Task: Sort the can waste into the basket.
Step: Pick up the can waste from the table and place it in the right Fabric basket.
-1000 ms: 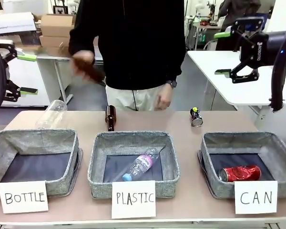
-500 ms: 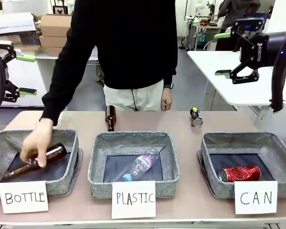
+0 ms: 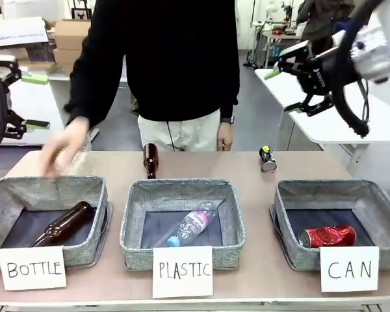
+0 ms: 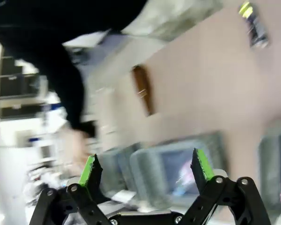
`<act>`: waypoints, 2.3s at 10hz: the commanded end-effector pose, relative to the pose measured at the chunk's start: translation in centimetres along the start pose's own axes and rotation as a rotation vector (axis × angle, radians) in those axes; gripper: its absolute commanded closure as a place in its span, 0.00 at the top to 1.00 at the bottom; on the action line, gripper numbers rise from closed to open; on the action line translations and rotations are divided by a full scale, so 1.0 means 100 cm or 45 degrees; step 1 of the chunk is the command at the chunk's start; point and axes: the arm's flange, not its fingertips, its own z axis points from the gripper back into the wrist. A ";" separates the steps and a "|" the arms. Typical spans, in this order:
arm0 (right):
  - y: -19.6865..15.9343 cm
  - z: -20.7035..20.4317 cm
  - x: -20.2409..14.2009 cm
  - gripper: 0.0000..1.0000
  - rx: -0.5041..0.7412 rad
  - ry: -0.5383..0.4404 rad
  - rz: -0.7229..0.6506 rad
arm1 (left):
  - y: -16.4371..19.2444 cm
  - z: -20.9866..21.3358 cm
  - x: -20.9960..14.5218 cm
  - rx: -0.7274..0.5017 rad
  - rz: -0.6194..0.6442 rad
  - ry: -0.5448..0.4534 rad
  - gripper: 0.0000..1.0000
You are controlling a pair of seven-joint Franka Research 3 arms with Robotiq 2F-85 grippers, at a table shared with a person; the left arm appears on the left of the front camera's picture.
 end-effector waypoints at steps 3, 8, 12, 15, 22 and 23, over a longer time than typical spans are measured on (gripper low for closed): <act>-0.014 -0.064 0.057 1.00 -0.844 0.122 0.213 | -0.004 0.000 0.000 -0.029 0.005 -0.002 1.00; -0.048 -0.106 0.072 1.00 -0.750 0.327 0.288 | -0.004 0.000 0.000 -0.029 0.005 -0.002 1.00; -0.098 -0.226 0.153 1.00 -1.000 0.411 0.425 | -0.004 0.000 0.000 -0.029 0.005 -0.002 1.00; -0.122 -0.260 0.162 1.00 -0.949 0.383 0.401 | -0.004 0.000 0.000 -0.029 0.005 -0.002 1.00; -0.134 -0.275 0.155 1.00 -0.974 0.385 0.378 | -0.004 0.000 0.000 -0.029 0.005 -0.002 1.00; -0.135 -0.275 0.154 0.40 -0.989 0.385 0.377 | -0.004 0.000 0.000 -0.029 0.005 -0.002 1.00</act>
